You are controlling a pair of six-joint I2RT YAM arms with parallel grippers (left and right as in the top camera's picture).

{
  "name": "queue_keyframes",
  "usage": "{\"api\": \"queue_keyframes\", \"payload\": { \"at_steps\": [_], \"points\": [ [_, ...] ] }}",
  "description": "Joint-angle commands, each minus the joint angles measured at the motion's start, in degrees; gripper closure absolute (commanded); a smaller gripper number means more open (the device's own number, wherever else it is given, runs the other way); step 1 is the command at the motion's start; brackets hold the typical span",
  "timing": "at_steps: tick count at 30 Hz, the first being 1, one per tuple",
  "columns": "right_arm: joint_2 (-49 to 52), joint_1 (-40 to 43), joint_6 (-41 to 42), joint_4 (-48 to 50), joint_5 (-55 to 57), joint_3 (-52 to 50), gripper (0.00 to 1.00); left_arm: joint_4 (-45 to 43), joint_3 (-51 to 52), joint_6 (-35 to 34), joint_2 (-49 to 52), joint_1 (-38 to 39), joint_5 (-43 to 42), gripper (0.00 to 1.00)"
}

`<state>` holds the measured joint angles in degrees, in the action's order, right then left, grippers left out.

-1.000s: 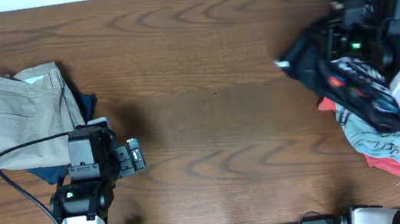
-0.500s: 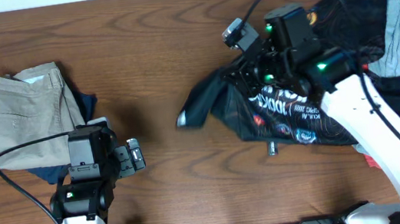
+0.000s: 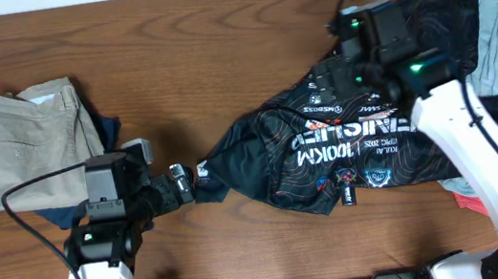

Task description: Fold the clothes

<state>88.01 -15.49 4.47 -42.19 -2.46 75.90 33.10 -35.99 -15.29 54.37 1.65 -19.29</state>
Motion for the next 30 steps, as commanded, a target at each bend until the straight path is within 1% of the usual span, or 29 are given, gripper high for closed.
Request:
{"api": "queue_keyframes", "payload": {
  "at_steps": [1, 4, 8, 12, 14, 18, 21, 23, 24, 26, 27, 29, 30],
  "points": [
    [0.0, 2.7, 1.9, -2.0, 1.8, 0.0, 0.01, -0.1, -0.5, -5.6, 3.3, 0.8, -2.4, 0.02],
    [0.0, 4.8, 2.0, -3.7, 1.8, 0.0, 0.01, -1.0, -0.5, -7.9, 7.5, 2.7, -2.8, 0.02],
    [0.0, 7.2, 2.9, -5.7, 1.8, 0.0, 0.01, -3.3, -0.5, -13.9, 14.2, 6.8, -2.8, 0.02],
    [0.0, 8.8, 3.2, -6.8, 1.8, 0.0, 0.01, -7.4, -0.5, -20.6, 21.5, 12.3, -2.8, 0.02],
    [0.0, 9.2, 3.2, -7.1, 1.8, 0.0, 0.01, -10.4, -0.5, -24.6, 25.3, 15.5, -2.8, 0.02],
    [0.0, 9.2, 3.2, -7.4, 1.8, 0.0, 0.01, -17.4, -0.5, -30.2, 31.6, 21.4, -2.8, 0.02],
    [0.0, 9.2, 3.2, -7.4, 1.8, 0.0, 0.01, -23.6, -0.5, -32.3, 35.7, 25.8, -2.8, 0.02],
    [0.0, 9.2, 3.2, -7.4, 1.8, 0.0, 0.01, -27.8, -0.5, -32.5, 38.0, 28.2, -2.8, 0.02],
    [0.0, 9.2, 3.2, -7.4, 1.8, 0.0, 0.01, -29.6, -0.5, -32.4, 38.9, 29.1, -2.8, 0.09],
    [0.0, 9.2, 3.2, -7.5, 1.8, 0.0, 0.01, -33.0, -0.5, -32.4, 40.3, 30.3, -2.3, 0.32],
    [0.0, 9.2, 3.2, -7.5, 1.8, 0.0, 0.01, -34.2, -0.5, -32.3, 40.8, 30.3, -1.4, 0.49],
    [0.0, 9.2, 3.2, -7.5, 2.1, 0.0, 0.01, -34.8, -0.5, -30.2, 40.7, 29.7, 1.6, 0.93],
    [0.0, 9.2, 3.2, -7.5, 2.1, 0.0, 0.01, -34.9, -0.6, -28.3, 40.3, 29.0, 2.9, 0.94]
  ]
}}
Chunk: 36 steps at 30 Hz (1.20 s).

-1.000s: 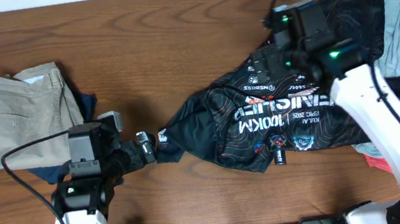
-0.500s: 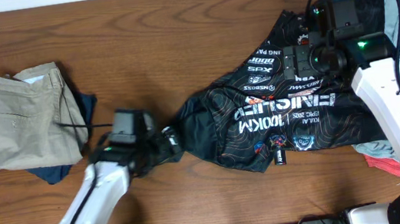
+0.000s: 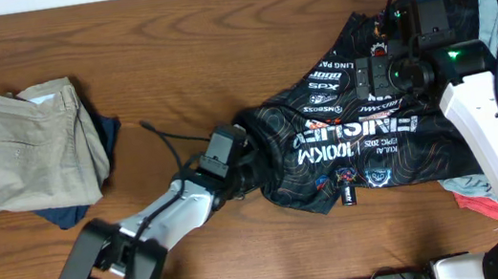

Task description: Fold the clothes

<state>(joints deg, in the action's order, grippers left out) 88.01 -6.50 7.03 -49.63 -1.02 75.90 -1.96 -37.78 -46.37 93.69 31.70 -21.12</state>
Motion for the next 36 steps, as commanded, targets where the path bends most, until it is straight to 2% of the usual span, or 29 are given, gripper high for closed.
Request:
{"api": "queue_keyframes", "payload": {
  "at_steps": [1, 6, 9, 15, 16, 17, 19, 24, 27, 29, 32, 36],
  "points": [
    [0.0, 0.2, 0.6, -0.1, 0.9, 0.0, 0.01, 0.2, 1.1, 5.6, 0.6, -2.2, 6.1, 0.94],
    [0.0, 0.5, 0.7, -0.4, 1.2, 0.0, 0.01, 1.9, -1.4, 16.3, -3.0, -11.8, 12.1, 0.94],
    [0.0, 0.9, 0.7, -0.6, 1.2, 0.0, 0.01, 3.0, -5.6, 18.8, -5.5, -19.9, 12.8, 0.94],
    [0.0, 1.8, 0.7, -0.8, 1.2, 0.0, 0.01, 3.5, -17.5, 19.1, -6.6, -34.5, 11.6, 0.94],
    [0.0, 1.8, 0.7, -0.8, 1.2, 0.0, 0.01, 3.5, -18.6, 19.1, -6.6, -35.9, 10.3, 0.87],
    [0.0, 1.8, 0.7, -0.8, 1.2, 0.0, 0.01, 3.4, -19.5, 19.1, -6.6, -37.1, 8.3, 0.56],
    [0.0, 1.8, 0.7, -0.7, 1.2, 0.0, 0.01, 3.8, -19.8, 19.2, -6.6, -38.4, 5.2, 0.05],
    [0.0, 1.8, 0.7, -0.7, 1.2, 0.0, 0.01, 17.9, -19.7, 19.1, -6.4, -37.8, 2.5, 0.02],
    [0.0, 1.8, 0.7, -0.7, 1.2, 0.0, 0.01, 28.7, -19.1, 19.1, -6.4, -35.3, -0.9, 0.02],
    [0.0, 1.8, 0.7, -0.7, 1.2, 0.0, 0.01, 32.8, -17.8, 19.1, -6.4, -32.7, -2.8, 0.02],
    [0.0, 1.8, 0.7, -0.8, 1.2, 0.0, 0.01, 35.5, -15.3, 17.9, -6.4, -27.6, -3.1, 0.02],
    [0.0, 1.8, 0.7, -1.1, 1.2, 0.0, 0.01, 31.2, -10.5, 12.7, -5.9, -19.1, -3.1, 0.02]
  ]
}}
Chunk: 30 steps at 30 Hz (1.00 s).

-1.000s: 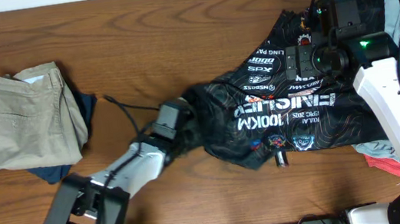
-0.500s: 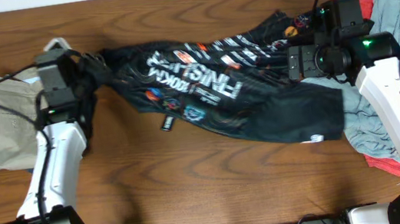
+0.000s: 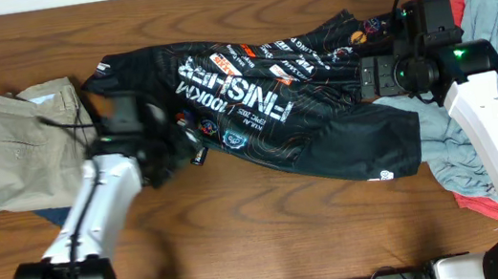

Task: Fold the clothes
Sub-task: 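Reach the left gripper to the jersey's left corner and grasp it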

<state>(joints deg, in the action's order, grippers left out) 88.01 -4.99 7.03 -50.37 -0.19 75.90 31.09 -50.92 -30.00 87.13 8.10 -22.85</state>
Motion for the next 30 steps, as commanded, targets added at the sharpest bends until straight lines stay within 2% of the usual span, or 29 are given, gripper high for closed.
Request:
{"api": "queue_keyframes", "payload": {
  "at_steps": [1, 6, 13, 15, 16, 17, 18, 19, 21, 26, 30],
  "points": [
    [0.0, 0.3, 0.7, -0.5, 0.4, 0.0, 0.01, -3.7, 3.7, -4.9, 1.0, 6.4, -1.4, 0.02],
    [0.0, 0.3, 0.7, -0.8, 0.4, 0.0, 0.01, -15.4, 8.1, -14.2, 4.4, 16.4, -1.4, 0.02],
    [0.0, 0.3, 0.7, -1.1, 0.4, 0.0, 0.01, -32.5, 8.4, -21.1, 12.4, 26.9, -1.4, 0.01],
    [0.0, 0.3, 0.7, -1.1, 0.4, 0.0, 0.01, -36.6, 8.4, -23.8, 15.0, 29.1, -1.4, 0.06],
    [0.0, 0.3, 0.7, -1.1, 0.4, 0.0, 0.01, -37.8, 8.4, -24.0, 15.8, 29.7, -1.4, 0.11],
    [0.0, 0.3, 0.7, -1.1, 0.4, 0.0, 0.01, -38.6, 8.4, -23.9, 16.6, 30.1, -1.2, 0.21],
    [0.0, 0.3, 0.7, -1.2, 0.4, 0.0, 0.01, -38.8, 8.4, -23.9, 17.0, 30.1, -0.6, 0.39],
    [0.0, 0.3, 0.7, -1.2, 0.4, 0.0, 0.01, -38.6, 8.4, -23.8, 17.3, 30.1, 0.5, 0.61],
    [0.0, 0.4, 0.6, -1.3, 0.4, 0.0, 0.01, -37.6, 8.4, -22.2, 17.2, 29.0, 3.8, 0.94],
    [0.0, 1.0, 0.7, -1.6, 0.4, 0.0, 0.01, -35.2, 8.4, -14.4, 16.0, 22.9, 4.5, 0.94],
    [0.0, 1.6, 0.7, -1.7, 0.4, 0.0, 0.01, -30.1, 8.3, -8.9, 12.8, 13.2, 4.5, 0.94]
  ]
}}
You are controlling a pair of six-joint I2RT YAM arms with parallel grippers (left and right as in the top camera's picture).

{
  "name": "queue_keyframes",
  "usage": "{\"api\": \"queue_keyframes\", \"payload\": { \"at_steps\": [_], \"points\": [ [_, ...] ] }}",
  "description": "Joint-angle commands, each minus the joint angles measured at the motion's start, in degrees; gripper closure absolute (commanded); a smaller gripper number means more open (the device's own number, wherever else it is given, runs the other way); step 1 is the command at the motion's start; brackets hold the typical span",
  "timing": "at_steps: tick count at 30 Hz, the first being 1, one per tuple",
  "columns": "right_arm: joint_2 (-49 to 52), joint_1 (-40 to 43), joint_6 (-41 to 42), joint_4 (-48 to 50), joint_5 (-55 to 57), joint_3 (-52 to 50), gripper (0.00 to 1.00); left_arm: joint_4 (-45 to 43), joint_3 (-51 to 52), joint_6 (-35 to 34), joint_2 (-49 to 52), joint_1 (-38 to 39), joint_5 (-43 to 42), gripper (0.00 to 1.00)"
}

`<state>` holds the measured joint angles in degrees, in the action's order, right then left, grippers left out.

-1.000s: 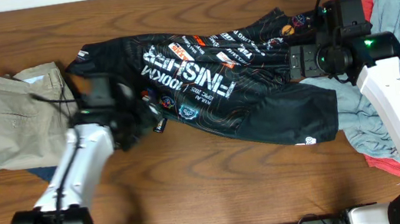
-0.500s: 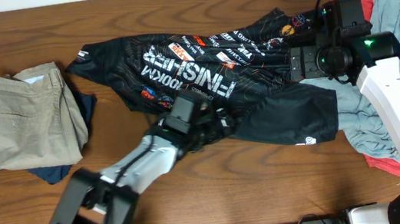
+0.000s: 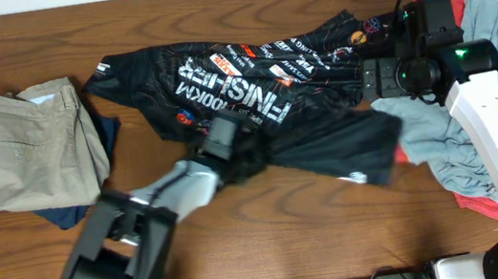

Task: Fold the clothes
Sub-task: 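Reach the left gripper to the jersey's left corner and grasp it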

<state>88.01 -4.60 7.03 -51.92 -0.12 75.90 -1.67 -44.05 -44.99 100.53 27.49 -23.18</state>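
A black printed jersey (image 3: 252, 91) lies spread across the middle of the table, from near the folded pile at the left to my right gripper. My left gripper (image 3: 234, 149) sits on the jersey's front edge near its middle. Its dark, blurred fingers are buried in the cloth and seem shut on it. At the jersey's far right end my right gripper (image 3: 368, 77) is shut on the cloth. The jersey's lower right part (image 3: 356, 149) is blurred.
Folded khaki trousers (image 3: 24, 150) lie at the left on top of a navy garment (image 3: 74, 213). A heap of unfolded clothes, grey-blue and red (image 3: 474, 199), fills the right side under my right arm.
My left gripper has shifted right along the jersey's front edge, from near the left end to about the middle. The jersey's lower right edge has drawn in leftward. My right gripper has stayed put.
The jersey first lay bunched at centre right, my left gripper on its left tip and my right on its far end. Then my left gripper was further in at the bunch. Later the jersey lay stretched leftward. My left gripper now sits mid-edge.
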Motion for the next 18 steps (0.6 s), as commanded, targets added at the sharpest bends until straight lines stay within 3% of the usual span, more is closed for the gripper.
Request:
{"api": "queue_keyframes", "payload": {
  "at_steps": [1, 5, 6, 7, 8, 12, 18],
  "points": [
    [0.0, 1.4, 0.7, -0.2, 0.3, 0.0, 0.01, 4.1, 1.5, 6.7, -1.6, -9.2, 4.8, 0.94],
    [0.0, 1.6, 0.7, -0.2, 0.3, 0.0, 0.01, 9.9, 1.5, 6.7, -4.9, -18.7, 4.3, 0.94],
    [0.0, 1.6, 0.7, -0.2, 0.3, 0.0, 0.01, 11.3, 1.5, 6.7, -5.4, -20.3, 2.8, 0.84],
    [0.0, 1.6, 0.7, -0.2, 0.3, 0.0, 0.01, 12.9, 1.5, 6.7, -5.7, -21.7, -0.4, 0.48],
    [0.0, 1.6, 0.7, -0.2, 0.3, 0.0, 0.01, 13.9, 1.5, 6.6, -5.8, -22.6, -4.3, 0.27],
    [0.0, 1.6, 0.7, -0.2, 0.3, 0.0, 0.01, 17.8, 1.5, 6.6, -5.7, -21.8, -11.2, 0.18],
    [0.0, 1.6, 0.7, -0.2, 0.3, 0.0, 0.01, 18.8, 1.6, 7.1, -5.7, -14.8, -4.8, 0.12]
  ]
}}
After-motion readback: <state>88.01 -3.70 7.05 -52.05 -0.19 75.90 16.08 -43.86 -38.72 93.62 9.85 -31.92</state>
